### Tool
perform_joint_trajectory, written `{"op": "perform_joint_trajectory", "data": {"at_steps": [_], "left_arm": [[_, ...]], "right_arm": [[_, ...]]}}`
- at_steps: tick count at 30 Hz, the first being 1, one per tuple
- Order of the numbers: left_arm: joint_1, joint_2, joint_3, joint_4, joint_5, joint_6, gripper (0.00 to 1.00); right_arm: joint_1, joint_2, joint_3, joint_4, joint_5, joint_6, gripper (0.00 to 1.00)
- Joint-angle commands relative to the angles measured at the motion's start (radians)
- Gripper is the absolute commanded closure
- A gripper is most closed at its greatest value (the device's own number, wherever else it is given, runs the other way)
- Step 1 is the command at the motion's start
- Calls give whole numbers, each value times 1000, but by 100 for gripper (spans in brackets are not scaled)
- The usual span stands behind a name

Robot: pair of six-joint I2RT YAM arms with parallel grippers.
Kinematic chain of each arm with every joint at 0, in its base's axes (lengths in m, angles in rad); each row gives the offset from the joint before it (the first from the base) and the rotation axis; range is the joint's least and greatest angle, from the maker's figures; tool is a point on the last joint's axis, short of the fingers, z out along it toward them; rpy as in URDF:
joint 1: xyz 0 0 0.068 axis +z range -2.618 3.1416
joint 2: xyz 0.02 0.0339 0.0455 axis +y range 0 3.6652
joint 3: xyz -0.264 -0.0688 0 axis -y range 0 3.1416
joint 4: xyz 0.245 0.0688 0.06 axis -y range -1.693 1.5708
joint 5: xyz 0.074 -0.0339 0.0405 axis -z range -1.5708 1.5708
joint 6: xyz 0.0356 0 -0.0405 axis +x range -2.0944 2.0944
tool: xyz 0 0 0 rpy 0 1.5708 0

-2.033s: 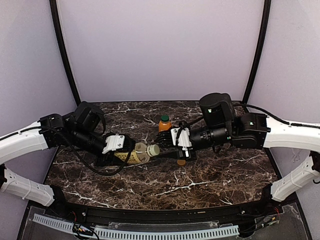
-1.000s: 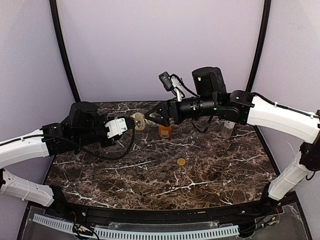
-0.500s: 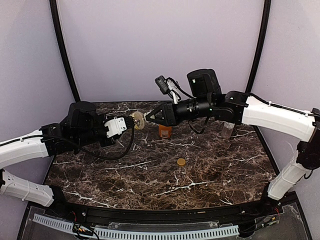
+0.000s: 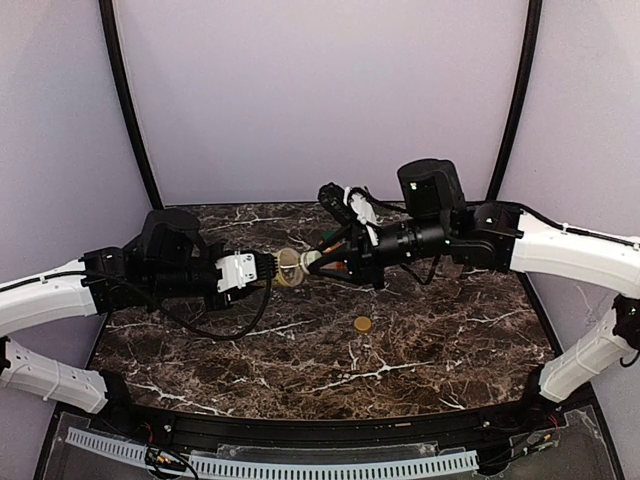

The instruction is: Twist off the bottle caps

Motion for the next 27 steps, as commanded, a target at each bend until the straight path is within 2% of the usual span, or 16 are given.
{"op": "perform_joint_trajectory", "data": {"at_steps": [1,7,15,19,24,27], "left_arm": [[25,-22,21,-205,134,-21,72],[25,-13,43,-271,199,-29,72],[26,2,71,-310,255,-41,73],[25,12,90,-339,308,-68,73],[25,24,106,-382,416,-122,73],[26,29,114,-415,486,-146,73]], "right_arm": [[-7,-199,-103,-16,-111,-405,100],[-6,-306,-180,-26,-29,-549,100],[1,-275,-173,-58,5,-604,100],[26,-224,-115,-97,47,-693,100],[48,-128,16,-238,92,-890,100],[51,-78,87,-297,89,-954,100]]}}
